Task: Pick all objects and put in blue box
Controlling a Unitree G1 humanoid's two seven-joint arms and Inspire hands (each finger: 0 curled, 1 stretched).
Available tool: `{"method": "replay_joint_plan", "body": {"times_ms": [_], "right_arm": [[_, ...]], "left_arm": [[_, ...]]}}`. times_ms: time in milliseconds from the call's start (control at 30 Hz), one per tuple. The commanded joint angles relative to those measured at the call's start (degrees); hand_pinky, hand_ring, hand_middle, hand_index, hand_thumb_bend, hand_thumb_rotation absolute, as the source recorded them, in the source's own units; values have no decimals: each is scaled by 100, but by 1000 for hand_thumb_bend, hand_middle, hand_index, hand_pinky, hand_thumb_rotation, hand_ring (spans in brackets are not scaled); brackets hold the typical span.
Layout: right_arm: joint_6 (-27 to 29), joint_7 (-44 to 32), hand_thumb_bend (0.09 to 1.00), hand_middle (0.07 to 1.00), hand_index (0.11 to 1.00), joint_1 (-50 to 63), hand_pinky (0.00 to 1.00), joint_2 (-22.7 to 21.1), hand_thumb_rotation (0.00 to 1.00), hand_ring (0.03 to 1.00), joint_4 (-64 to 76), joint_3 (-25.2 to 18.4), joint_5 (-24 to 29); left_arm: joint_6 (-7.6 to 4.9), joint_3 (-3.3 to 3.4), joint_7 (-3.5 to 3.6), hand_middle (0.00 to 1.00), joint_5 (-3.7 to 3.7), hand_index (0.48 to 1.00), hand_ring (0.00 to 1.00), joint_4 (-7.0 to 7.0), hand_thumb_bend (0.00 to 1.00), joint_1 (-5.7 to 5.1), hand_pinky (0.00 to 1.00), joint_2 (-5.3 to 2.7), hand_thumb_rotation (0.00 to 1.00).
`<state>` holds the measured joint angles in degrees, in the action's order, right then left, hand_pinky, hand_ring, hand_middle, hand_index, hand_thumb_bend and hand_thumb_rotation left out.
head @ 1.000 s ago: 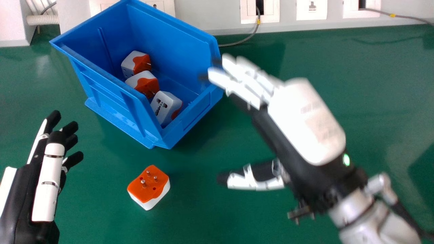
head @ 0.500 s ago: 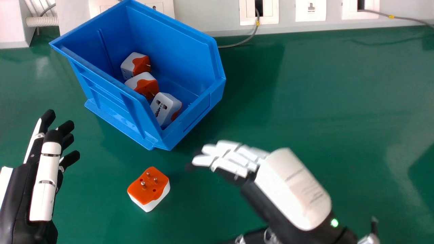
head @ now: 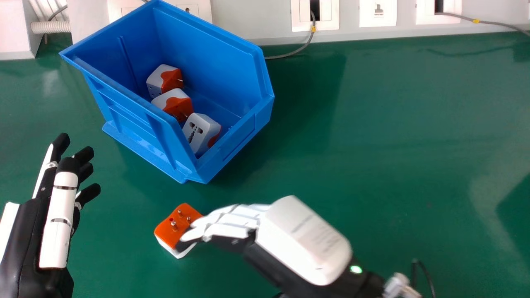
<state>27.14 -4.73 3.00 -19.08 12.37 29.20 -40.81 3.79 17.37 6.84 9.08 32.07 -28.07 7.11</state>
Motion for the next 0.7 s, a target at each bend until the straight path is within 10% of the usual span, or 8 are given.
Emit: {"method": "replay_joint_plan", "body": {"times_ms": [0, 267, 667], "right_arm": [[78, -205, 558, 764, 713, -328, 638, 190, 0, 765, -105, 139, 237], [33, -795, 345, 791, 739, -1413, 664, 437, 0, 789, -584, 411, 105], [107, -1067, 324, 849, 792, -3095, 709, 743, 0, 840, -1322, 533, -77]], "left_arm": [[-16, 43, -48, 927, -19, 975, 935, 75, 337, 54, 885, 12, 1000], [9, 38, -59, 920, -4, 969, 936, 57, 345, 71, 886, 34, 1000], [23, 11, -138, 916, -96, 967, 931, 124, 358, 24, 873, -3, 1000]]}}
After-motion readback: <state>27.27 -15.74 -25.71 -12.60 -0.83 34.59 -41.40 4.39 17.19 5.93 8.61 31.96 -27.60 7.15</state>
